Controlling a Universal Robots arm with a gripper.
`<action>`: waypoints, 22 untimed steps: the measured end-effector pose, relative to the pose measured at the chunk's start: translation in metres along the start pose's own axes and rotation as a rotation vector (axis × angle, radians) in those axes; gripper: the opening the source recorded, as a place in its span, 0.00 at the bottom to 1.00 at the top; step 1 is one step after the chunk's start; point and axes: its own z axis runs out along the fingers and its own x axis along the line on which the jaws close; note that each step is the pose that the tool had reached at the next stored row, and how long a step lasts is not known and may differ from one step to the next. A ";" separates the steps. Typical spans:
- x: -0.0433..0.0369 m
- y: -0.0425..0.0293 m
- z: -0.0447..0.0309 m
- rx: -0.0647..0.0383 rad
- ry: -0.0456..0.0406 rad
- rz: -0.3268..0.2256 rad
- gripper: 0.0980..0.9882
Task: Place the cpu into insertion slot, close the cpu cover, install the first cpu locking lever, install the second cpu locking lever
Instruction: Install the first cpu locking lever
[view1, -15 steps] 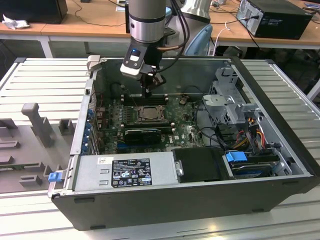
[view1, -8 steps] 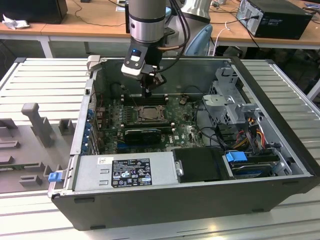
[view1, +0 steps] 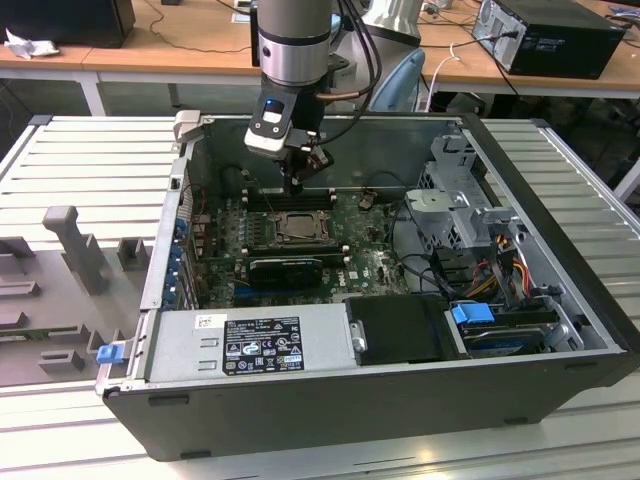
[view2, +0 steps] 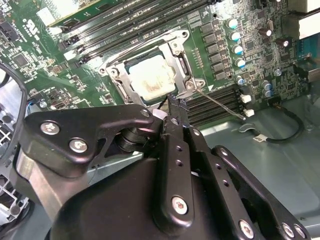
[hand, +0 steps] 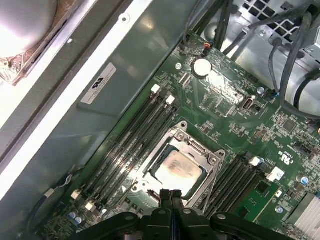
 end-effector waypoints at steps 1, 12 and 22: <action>0.0000 0.0000 0.0000 0.000 0.0002 -0.006 0.01; 0.0000 0.0000 0.0000 0.001 0.0025 -0.067 0.01; 0.0000 0.0000 0.0000 0.002 0.0046 -0.123 0.01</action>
